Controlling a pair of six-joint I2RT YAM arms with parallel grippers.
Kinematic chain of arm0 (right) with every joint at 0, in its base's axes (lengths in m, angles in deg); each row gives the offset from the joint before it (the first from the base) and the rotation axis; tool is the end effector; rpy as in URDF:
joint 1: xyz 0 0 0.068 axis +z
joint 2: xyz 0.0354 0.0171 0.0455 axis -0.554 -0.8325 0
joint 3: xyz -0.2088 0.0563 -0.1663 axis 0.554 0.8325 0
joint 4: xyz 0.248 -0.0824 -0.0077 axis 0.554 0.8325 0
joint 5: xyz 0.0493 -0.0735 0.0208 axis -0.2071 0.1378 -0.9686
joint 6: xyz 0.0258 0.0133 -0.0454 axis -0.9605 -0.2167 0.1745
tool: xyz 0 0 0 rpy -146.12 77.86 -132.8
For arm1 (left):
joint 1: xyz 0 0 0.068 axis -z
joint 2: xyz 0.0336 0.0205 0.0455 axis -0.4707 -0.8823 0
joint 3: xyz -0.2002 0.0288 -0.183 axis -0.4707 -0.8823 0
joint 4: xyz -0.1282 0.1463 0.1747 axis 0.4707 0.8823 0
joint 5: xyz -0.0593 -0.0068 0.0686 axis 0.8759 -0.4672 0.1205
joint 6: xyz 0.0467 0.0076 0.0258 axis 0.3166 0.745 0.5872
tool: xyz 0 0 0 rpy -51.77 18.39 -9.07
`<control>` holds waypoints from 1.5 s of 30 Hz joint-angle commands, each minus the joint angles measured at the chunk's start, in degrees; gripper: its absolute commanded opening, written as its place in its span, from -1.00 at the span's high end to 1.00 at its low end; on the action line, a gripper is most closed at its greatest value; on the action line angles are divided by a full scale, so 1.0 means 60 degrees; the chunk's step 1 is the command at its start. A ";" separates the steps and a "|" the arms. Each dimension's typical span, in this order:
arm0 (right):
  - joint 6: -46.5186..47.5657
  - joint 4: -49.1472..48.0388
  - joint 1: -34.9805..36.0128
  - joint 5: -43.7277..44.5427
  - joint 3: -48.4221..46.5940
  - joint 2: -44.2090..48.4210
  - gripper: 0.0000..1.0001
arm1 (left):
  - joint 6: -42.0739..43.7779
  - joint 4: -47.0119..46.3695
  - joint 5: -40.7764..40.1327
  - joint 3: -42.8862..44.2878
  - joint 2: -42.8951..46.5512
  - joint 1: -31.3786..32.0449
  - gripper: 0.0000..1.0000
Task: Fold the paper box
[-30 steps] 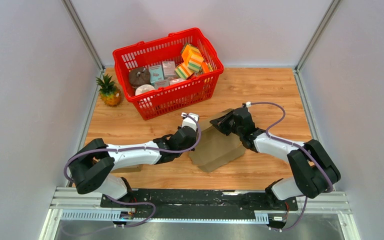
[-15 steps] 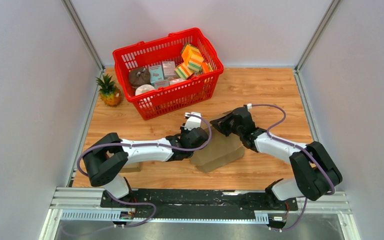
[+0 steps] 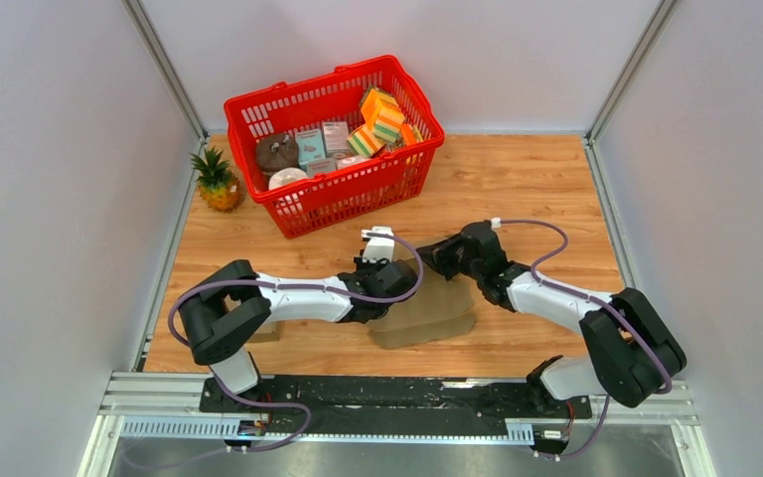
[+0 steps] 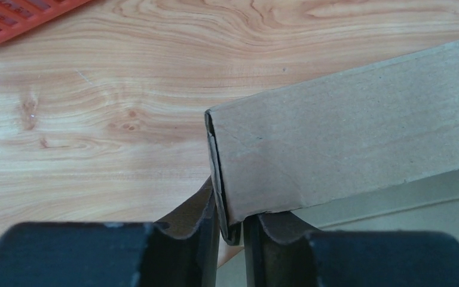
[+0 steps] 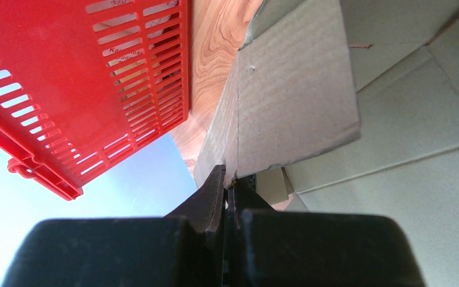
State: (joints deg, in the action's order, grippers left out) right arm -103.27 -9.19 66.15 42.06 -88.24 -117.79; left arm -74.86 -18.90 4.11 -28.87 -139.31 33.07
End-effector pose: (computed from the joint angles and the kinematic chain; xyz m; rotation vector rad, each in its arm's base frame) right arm 0.2299 0.1490 0.1789 1.0730 2.2106 1.1424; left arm 0.1772 -0.2656 0.1657 -0.0021 2.1095 0.0281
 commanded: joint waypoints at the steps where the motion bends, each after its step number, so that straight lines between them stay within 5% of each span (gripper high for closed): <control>1: -0.0173 0.0542 0.0309 -0.0097 0.0342 0.0144 0.98 | -0.0376 0.0583 -0.0648 0.0440 -0.0443 0.0092 0.62; 4: -0.0334 0.0717 0.0470 0.0253 0.0386 0.0408 0.98 | -0.0772 0.1391 -0.1440 0.0895 -0.0795 0.0297 1.00; 12: 0.0483 0.0805 0.0587 0.0798 0.0562 0.0628 0.89 | -0.0172 -0.1640 -0.1221 -0.1038 0.0009 0.0488 1.00; 13: 0.0776 0.0864 0.0587 0.0783 0.0460 0.0788 0.77 | -0.0230 -0.1510 -0.1221 -0.0937 0.0009 0.0488 1.00; 14: 0.1127 0.1038 0.0602 0.0826 0.0358 0.0934 0.38 | -0.0245 -0.1334 -0.1236 -0.0907 -0.0005 0.0502 1.00; 17: 0.3612 0.2355 0.0441 0.1002 -0.0096 0.1943 -0.23 | -0.0216 -0.1435 -0.1206 -0.0965 -0.0006 0.0503 1.00; 23: 0.9519 0.5080 -0.0407 0.0710 -0.1281 0.3994 -1.00 | -0.0172 -0.1815 -0.1119 -0.1229 0.0170 0.0503 1.00; 27: 1.0929 0.6864 -0.2032 -0.1703 -0.2468 0.3253 -1.00 | -0.0157 -0.1992 -0.1148 -0.1317 0.0200 0.0488 1.00; 31: 1.1121 0.7192 -0.2328 -0.2878 -0.3392 0.1905 -0.38 | -0.0099 -0.2007 -0.1119 -0.1302 0.0156 0.0502 1.00; 34: 1.0726 0.6711 -0.2328 -0.3435 -0.3569 0.1274 -0.19 | -0.0084 -0.2021 -0.1060 -0.1360 0.0214 0.0488 1.00; 45: 0.9116 0.4807 -0.2269 -0.4578 -0.2910 -0.0059 -0.26 | -0.0011 -0.2153 -0.1001 -0.1419 0.0258 0.0488 1.00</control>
State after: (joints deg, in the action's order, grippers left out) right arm -43.66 26.86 52.21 19.66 -107.00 -116.63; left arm -75.65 -31.95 -3.01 -36.50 -138.96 36.06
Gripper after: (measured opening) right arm 0.638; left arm 0.037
